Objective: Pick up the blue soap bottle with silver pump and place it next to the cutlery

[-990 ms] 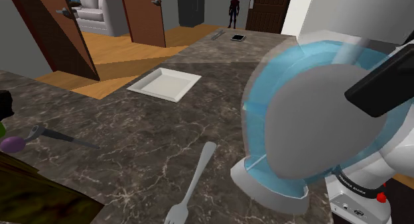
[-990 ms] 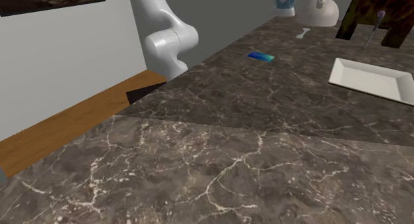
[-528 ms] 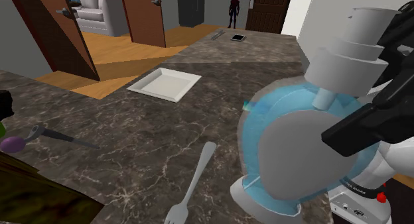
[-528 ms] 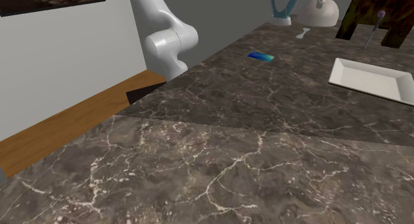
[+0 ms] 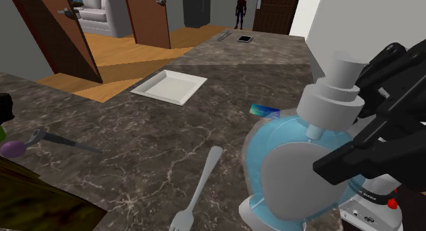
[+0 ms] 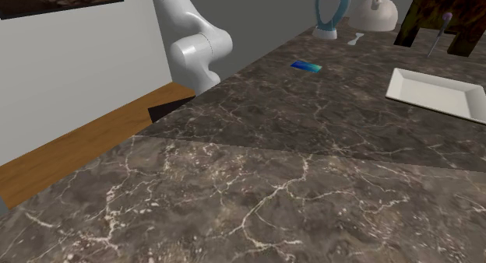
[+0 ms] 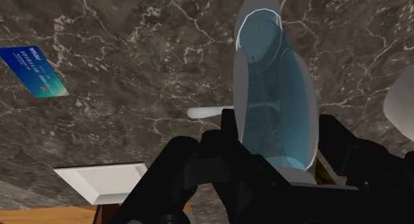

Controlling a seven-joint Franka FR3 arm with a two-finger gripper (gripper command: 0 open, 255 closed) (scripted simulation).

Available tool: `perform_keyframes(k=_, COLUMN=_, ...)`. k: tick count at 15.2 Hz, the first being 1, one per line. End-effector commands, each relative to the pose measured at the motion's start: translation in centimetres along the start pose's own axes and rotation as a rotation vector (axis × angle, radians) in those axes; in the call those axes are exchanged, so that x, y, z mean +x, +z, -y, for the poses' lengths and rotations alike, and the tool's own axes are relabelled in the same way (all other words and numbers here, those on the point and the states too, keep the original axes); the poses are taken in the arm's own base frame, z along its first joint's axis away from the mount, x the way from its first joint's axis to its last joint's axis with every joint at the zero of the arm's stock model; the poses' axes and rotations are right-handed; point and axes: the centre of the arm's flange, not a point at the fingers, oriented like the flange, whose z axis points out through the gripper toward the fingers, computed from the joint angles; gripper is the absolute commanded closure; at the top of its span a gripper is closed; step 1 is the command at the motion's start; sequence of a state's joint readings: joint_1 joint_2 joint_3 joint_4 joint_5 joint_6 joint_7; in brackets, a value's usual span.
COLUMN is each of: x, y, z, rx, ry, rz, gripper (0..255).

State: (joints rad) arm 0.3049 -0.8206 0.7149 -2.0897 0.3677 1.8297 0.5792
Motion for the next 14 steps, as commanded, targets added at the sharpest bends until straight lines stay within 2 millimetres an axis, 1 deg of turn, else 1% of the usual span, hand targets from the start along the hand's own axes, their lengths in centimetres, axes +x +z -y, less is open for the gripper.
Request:
perform_keyframes(k=1, x=0.0, y=0.1, z=0.0, rx=0.000, ry=0.000, rz=-0.001, gripper=255)
perform_keyframes(k=5, x=0.0, y=0.1, z=0.0, rx=0.000, ry=0.000, rz=-0.001, gripper=255)
perform_keyframes(k=6, x=0.0, y=0.1, z=0.0, rx=0.000, ry=0.000, rz=-0.001, gripper=0)
perform_keyframes(k=11, x=0.0, y=0.1, z=0.0, rx=0.000, ry=0.000, rz=-0.001, gripper=0)
perform_keyframes(k=14, x=0.0, y=-3.9, z=0.0, rx=0.000, ry=0.000, rz=-0.001, gripper=0)
